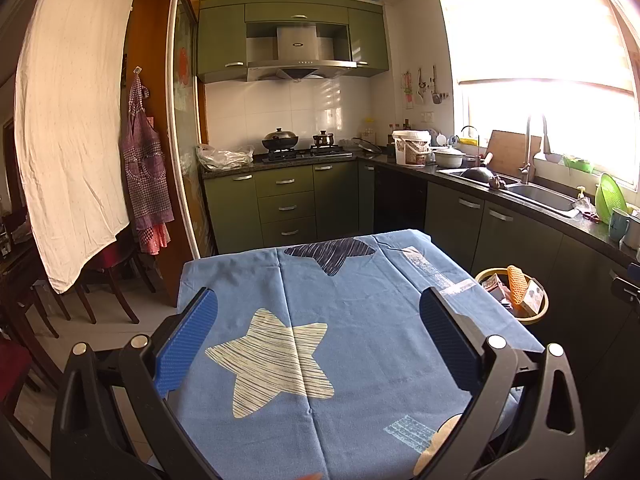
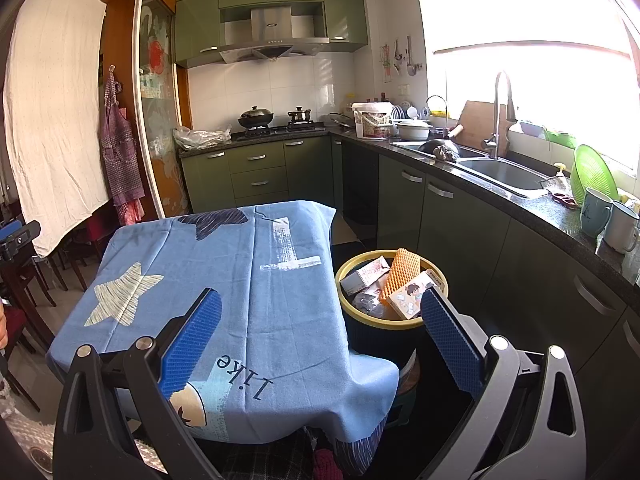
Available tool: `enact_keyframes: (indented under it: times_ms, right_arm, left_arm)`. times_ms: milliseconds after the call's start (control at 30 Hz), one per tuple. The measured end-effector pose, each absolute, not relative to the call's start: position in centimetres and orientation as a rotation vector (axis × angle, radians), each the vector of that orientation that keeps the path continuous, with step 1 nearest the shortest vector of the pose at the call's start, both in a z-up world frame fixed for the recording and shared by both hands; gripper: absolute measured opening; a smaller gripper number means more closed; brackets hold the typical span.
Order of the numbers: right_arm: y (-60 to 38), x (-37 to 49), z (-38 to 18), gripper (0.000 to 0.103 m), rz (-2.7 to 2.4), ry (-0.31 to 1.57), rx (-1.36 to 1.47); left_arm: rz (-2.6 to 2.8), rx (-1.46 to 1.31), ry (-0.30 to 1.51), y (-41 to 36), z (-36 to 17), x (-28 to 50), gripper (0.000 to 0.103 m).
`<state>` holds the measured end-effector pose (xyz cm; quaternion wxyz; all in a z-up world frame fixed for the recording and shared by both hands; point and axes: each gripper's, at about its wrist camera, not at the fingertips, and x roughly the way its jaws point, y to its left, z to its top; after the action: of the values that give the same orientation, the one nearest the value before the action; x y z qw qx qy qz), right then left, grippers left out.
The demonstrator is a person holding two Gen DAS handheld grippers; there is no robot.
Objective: Collect trash
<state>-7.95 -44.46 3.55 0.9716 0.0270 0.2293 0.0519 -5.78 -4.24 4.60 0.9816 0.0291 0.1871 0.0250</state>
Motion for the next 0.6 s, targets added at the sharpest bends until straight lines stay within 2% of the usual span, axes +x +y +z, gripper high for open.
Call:
enact_keyframes:
  times_ms: [600]
  right_arm:
    - [-44.37, -7.94, 3.43, 0.098, 0.102, 0.466, 0.055]
  left_arm:
    - [0.043, 0.06, 0.38, -4.03, 4.61, -5.7, 0.096]
